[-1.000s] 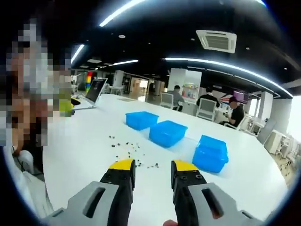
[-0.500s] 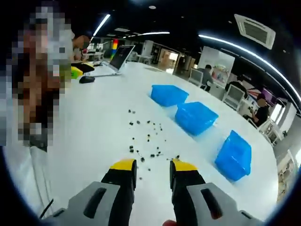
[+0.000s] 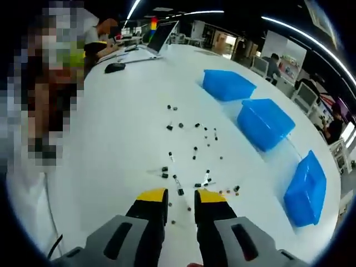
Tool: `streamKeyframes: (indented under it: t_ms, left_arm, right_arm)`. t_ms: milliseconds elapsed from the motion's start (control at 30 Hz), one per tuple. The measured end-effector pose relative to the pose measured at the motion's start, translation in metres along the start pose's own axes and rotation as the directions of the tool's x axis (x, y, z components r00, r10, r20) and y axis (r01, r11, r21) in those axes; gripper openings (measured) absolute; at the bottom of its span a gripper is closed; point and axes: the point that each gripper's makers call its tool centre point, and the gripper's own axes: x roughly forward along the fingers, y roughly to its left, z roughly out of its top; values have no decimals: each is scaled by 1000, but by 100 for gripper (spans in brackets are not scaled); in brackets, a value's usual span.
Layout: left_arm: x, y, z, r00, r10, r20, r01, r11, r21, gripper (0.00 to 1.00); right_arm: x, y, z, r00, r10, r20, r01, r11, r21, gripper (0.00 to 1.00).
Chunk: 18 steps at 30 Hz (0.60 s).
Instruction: Pick up the resistors one by one and place each resistor into its matching bin, sorting the parts by color and model until every resistor is separated into the correct bin for its type
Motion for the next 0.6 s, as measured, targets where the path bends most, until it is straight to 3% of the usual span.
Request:
streamKeyframes:
  t_ms: [433,600]
  left_arm:
    - [2,3,3,1000,-3,4,3,1000,-5,31]
    - [3,3,2,1000,-2,3,2,1000,-8,31]
  right_arm:
    - [21,-7,-9,995,48,-84,-47,999,6,18]
    - [21,-2,-7,995,65,-74,-64,998,13,14]
